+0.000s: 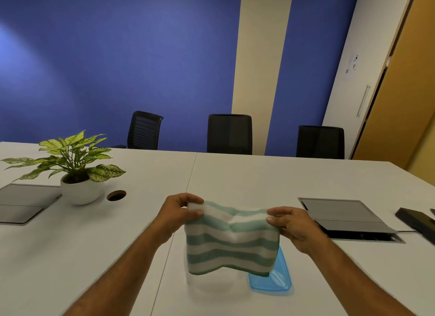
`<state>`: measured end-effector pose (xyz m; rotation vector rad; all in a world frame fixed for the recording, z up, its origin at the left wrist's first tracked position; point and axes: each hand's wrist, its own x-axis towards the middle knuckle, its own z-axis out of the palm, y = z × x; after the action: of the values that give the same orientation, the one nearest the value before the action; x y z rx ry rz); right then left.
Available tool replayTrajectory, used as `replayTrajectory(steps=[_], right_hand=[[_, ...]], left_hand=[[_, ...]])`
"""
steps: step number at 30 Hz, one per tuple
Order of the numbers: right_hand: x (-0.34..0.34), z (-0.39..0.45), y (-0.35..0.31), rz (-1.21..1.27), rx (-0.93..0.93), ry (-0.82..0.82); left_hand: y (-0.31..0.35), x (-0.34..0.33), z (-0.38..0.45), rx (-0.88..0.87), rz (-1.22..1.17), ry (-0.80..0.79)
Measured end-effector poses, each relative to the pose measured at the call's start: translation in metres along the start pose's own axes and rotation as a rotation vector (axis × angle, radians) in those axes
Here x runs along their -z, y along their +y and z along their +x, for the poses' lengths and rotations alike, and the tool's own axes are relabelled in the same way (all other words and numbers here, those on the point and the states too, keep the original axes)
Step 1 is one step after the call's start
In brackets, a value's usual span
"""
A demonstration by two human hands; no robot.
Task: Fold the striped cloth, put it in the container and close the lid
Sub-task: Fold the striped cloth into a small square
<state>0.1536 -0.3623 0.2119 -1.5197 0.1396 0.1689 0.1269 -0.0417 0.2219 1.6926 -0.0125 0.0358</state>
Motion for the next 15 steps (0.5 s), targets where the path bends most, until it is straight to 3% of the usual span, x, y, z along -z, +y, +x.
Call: replayTrajectory(steps=[4,8,15], right_hand=[[-0.0031,0.001,0.003,-0.051,0.107,0.108],[-0.0037,0.0,0.003,-0.036,0.18,0.082],[-0.0002,0.0037,0.0017,-0.136,0.274,0.117]], left_hand=[[-0.0045,-0.0023,0.0029,0.017,0.057,0.146],[-0.006,-0.0014,0.0069,0.011,0.136,0.268],[-0.008,0.0019,0.0094,-0.025,0.086,0.202]])
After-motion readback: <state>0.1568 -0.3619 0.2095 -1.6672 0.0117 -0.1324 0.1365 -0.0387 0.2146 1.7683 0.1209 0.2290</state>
